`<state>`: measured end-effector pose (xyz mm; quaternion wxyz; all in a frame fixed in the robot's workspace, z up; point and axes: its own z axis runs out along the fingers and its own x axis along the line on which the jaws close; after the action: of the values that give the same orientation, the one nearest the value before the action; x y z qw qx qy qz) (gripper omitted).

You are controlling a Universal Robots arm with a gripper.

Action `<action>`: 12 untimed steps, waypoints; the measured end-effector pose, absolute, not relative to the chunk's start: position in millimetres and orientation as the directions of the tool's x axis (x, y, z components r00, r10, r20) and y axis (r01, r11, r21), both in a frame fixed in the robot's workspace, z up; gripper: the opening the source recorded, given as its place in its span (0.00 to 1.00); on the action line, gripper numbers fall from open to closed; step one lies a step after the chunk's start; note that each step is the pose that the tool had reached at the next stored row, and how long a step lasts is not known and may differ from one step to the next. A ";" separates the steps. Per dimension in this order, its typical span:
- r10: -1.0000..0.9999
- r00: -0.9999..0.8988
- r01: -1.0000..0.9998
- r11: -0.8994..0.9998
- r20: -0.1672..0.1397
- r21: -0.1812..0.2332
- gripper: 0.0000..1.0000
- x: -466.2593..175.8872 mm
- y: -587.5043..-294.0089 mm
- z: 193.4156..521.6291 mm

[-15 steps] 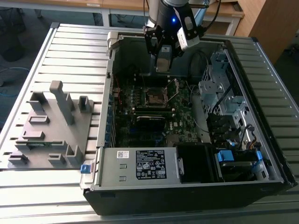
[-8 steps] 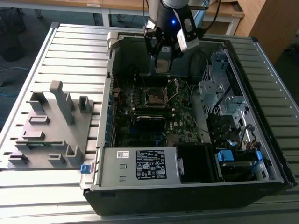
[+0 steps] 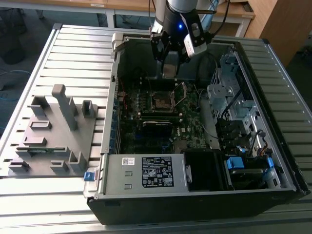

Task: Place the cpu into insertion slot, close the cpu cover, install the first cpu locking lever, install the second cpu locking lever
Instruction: 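Place the cpu into insertion slot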

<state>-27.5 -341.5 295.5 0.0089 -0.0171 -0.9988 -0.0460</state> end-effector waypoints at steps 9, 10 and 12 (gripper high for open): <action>0.033 -0.999 0.035 0.995 0.019 0.092 0.54 -27.5 -341.5 292.4; 0.033 -0.999 0.035 0.995 0.019 0.092 0.54 -27.5 -341.5 292.4; 0.033 -0.999 0.035 0.995 0.019 0.092 0.54 -27.5 -341.5 292.3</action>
<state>-27.5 -341.5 292.3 0.0089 -0.0171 -0.9988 -0.0460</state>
